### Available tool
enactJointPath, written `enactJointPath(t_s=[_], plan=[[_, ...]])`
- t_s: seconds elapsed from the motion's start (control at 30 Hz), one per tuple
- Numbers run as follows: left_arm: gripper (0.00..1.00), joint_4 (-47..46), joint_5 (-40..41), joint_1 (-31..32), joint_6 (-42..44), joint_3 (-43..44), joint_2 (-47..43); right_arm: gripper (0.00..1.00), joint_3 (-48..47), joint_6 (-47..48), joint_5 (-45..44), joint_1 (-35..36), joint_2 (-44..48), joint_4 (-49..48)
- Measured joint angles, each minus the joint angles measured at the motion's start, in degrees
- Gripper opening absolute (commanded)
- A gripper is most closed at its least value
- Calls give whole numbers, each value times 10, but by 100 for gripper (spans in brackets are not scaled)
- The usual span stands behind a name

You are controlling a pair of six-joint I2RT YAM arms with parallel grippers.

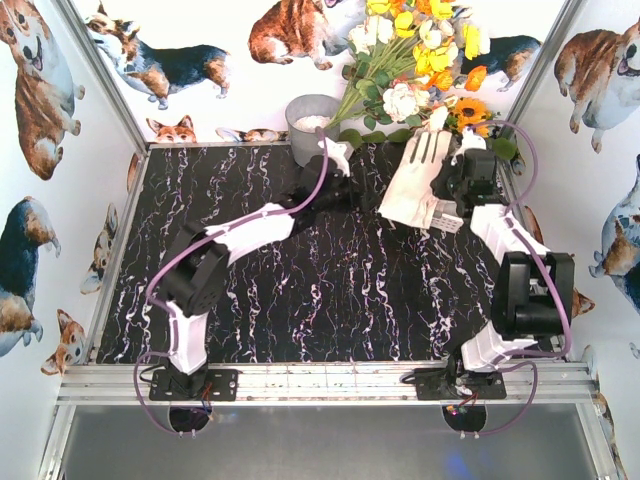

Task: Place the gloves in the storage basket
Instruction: Place the glove in the bin.

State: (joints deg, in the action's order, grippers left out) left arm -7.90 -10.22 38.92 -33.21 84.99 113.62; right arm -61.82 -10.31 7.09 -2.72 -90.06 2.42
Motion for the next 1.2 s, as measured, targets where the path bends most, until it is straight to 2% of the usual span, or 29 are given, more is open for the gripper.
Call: enactJointPath(t_s=[0.2,0.57,0.9,1.2], plan=[[72,-6,2,1,-6,-105,-88,0,-35,42,14,-4,-41,0],[73,26,39,10,-1,-266,-244,0,-63,29,42,-37,-80,0],[74,76,73,10,-4,-338,-300,0,-138,75,49,-38,-140,27],[74,108,116,10,-1,-357,-365,0,-184,125,40,-38,-174,69]])
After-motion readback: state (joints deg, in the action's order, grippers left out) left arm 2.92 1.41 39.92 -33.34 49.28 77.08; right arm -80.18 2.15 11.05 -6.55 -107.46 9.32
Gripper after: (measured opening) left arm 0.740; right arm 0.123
